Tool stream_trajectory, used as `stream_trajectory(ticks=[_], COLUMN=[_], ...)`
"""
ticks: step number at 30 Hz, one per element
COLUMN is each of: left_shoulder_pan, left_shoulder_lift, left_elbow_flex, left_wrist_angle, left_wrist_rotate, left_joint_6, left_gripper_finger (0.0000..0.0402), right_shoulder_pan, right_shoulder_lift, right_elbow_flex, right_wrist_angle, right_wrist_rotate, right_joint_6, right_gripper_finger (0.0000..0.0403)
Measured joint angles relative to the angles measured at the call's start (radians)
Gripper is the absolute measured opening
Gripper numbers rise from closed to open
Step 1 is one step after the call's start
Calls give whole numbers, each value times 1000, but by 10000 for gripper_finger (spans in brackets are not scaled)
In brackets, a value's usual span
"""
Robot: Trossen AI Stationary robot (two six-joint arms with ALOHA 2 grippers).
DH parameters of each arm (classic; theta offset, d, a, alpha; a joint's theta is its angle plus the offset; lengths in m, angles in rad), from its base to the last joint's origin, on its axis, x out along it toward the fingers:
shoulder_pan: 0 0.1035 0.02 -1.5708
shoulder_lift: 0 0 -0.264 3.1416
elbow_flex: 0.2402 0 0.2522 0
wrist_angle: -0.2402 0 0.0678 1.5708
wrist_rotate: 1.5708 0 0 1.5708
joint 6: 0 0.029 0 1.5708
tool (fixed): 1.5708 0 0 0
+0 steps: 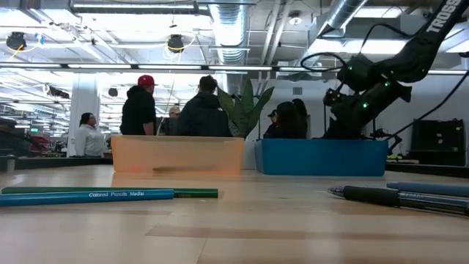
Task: Sort pens & pencils
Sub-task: Put the blue pen into the orange bin
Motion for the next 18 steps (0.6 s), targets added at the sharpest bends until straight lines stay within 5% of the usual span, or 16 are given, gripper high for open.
stream_trajectory(ticks=[8,13,18], left_shoulder_pan=[0,-5,-30], left_shoulder_lift=[0,0,0], left_elbow_flex=[0,0,0], left_wrist_angle=[-1,-5,-6], left_wrist_rotate=[146,242,221], left_joint_6=[42,46,40], left_gripper_finger=[167,167,167], right_shoulder_pan=[80,243,502], right_shoulder_lift=[-224,-395,-505], right_elbow_flex=[122,209,216], right_wrist_angle=[-233,-391,-548], right_wrist_rotate=[0,74,212], right_joint_6=[80,179,355], right_gripper_finger=[196,194,171])
